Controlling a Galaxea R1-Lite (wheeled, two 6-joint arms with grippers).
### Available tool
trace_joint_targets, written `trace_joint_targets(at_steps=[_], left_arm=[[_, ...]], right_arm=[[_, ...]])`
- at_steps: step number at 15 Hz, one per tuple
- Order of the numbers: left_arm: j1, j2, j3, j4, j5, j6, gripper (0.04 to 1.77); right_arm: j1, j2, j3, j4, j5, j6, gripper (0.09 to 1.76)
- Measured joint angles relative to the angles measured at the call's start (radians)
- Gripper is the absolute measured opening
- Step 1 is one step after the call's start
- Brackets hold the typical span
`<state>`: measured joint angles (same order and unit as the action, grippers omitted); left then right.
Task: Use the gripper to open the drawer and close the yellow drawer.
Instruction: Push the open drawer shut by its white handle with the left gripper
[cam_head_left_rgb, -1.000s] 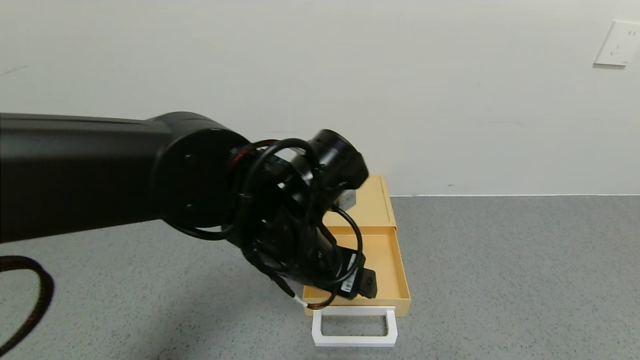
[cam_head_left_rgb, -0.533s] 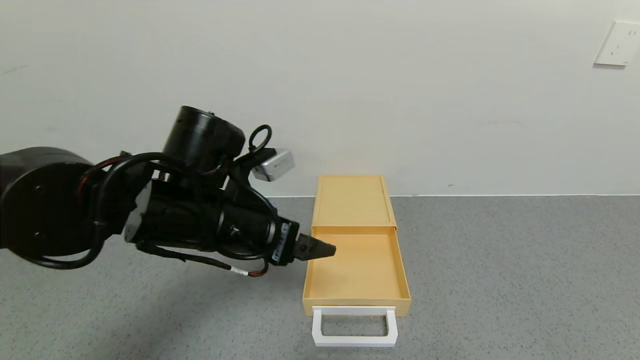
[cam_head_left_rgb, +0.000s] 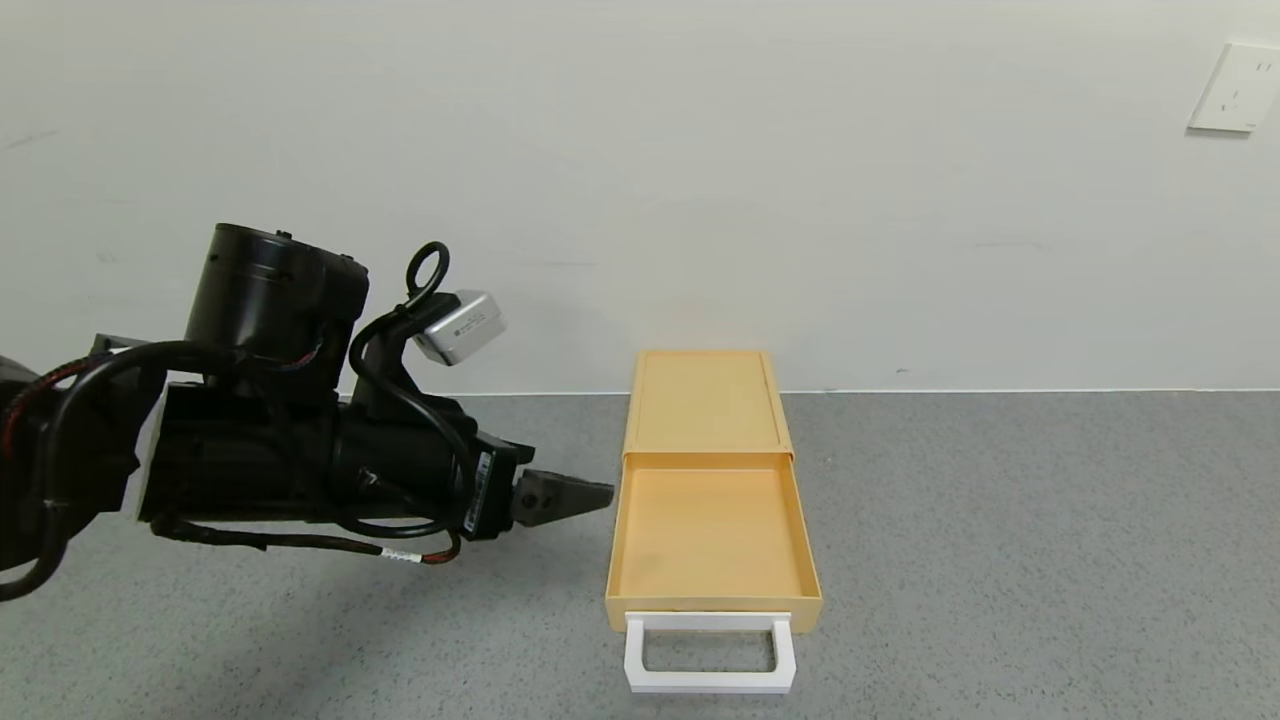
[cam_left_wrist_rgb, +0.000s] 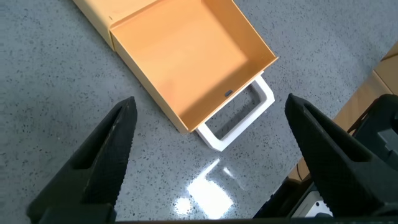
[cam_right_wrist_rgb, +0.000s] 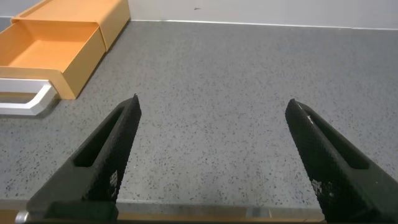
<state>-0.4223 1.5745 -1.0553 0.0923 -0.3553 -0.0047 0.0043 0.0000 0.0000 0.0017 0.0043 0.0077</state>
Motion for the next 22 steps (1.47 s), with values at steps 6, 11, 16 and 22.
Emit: trace_joint_targets(at_steps=[6,11,16,22], left_arm=[[-0.002,-0.003,-0.001,-0.001,0.0,-0.016,1.72],[-0.118,0.028,-0.061,0.013,0.188,-0.194,1.72],[-0.247,0.121,-0.223,0.277,0.372,-0.379,1.72],[-0.341,0.294,-0.48,0.558,0.48,-0.651,1.72]], right_arm=[[0.0,0.0,0.0,0.0,0.0,0.0,1.71],[0.0,0.0,0.0,0.0,0.0,0.0,1.71],[0.0,0.0,0.0,0.0,0.0,0.0,1.71],[0.0,0.0,0.0,0.0,0.0,0.0,1.71]])
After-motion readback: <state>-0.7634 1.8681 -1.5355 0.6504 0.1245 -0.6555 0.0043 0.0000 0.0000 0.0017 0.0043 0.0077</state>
